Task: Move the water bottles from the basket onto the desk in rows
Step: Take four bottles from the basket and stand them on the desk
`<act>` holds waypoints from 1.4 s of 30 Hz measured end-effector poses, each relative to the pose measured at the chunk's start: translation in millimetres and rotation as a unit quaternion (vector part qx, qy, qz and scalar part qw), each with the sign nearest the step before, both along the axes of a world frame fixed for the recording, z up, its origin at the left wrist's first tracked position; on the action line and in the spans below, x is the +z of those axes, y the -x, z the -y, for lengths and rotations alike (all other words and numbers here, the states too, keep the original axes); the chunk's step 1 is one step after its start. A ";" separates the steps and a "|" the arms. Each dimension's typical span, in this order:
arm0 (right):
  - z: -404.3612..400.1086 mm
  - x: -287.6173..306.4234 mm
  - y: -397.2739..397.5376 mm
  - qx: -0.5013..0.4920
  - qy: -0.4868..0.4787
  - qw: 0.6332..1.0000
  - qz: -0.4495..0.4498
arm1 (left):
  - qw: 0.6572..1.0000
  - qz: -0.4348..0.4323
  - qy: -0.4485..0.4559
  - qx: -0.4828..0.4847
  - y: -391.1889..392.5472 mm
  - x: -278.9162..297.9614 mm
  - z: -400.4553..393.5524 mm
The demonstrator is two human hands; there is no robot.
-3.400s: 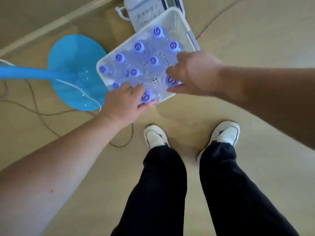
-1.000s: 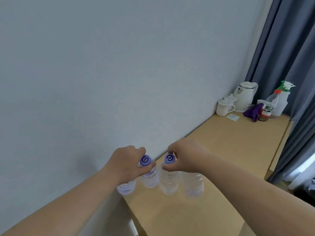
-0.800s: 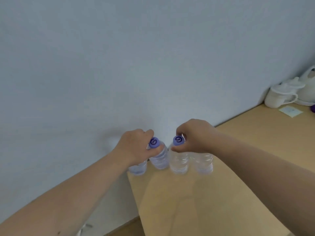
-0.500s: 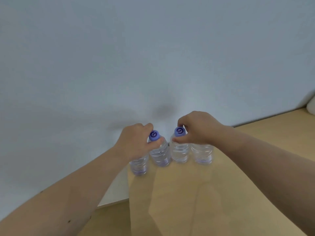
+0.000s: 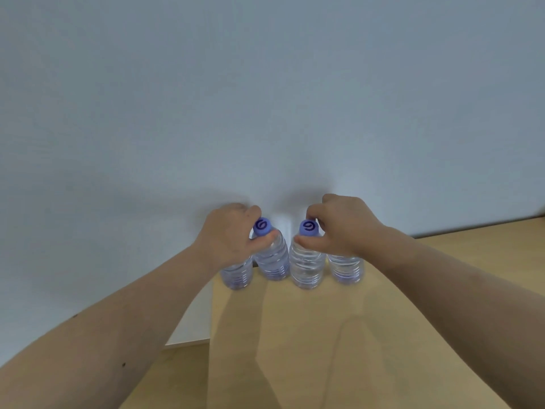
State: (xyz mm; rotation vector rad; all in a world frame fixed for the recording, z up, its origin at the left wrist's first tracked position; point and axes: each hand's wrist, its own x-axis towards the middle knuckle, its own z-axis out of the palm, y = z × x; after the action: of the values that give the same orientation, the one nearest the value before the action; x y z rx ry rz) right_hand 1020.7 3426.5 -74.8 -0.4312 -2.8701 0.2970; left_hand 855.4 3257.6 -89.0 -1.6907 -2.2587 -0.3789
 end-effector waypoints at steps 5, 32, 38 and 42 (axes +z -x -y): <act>-2.8 -0.8 3.6 0.016 0.019 1.000 0.015 | 0.999 -0.041 0.024 -0.009 -0.9 5.0 -3.0; 10.3 2.5 -4.6 -0.037 -0.085 0.994 0.061 | 0.988 0.146 -0.008 0.054 -22.1 33.7 37.8; 10.2 3.6 -8.5 -0.087 -0.099 0.988 0.075 | 0.992 0.112 0.006 0.062 -21.9 45.7 56.9; 17.8 10.5 -4.6 -0.127 -0.173 0.974 0.067 | 0.992 0.105 0.011 0.074 -18.5 51.6 79.6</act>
State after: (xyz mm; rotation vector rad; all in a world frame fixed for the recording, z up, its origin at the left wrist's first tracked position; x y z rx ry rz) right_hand 1025.3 3408.7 -64.3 -0.7617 -2.8644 -0.2827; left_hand 873.9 3178.0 -37.5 -1.5451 -2.5280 -0.5202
